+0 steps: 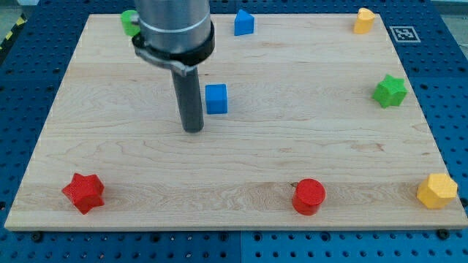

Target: Place your arm above the red circle

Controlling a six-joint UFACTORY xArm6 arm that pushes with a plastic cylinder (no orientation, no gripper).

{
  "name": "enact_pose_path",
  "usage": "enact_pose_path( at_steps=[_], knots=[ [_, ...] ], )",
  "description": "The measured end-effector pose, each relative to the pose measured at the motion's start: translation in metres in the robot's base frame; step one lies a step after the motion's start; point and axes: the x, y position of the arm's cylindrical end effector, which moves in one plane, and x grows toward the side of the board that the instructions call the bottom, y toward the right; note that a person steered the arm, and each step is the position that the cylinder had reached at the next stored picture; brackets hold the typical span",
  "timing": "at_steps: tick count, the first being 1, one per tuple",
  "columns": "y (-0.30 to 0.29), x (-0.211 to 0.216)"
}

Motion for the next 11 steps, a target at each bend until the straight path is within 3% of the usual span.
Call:
enact_pose_path(
  at_steps=[2, 5, 11],
  knots=[
    [0.009, 0.002],
    [0.130, 0.025],
    [0.142, 0.025]
  ],
)
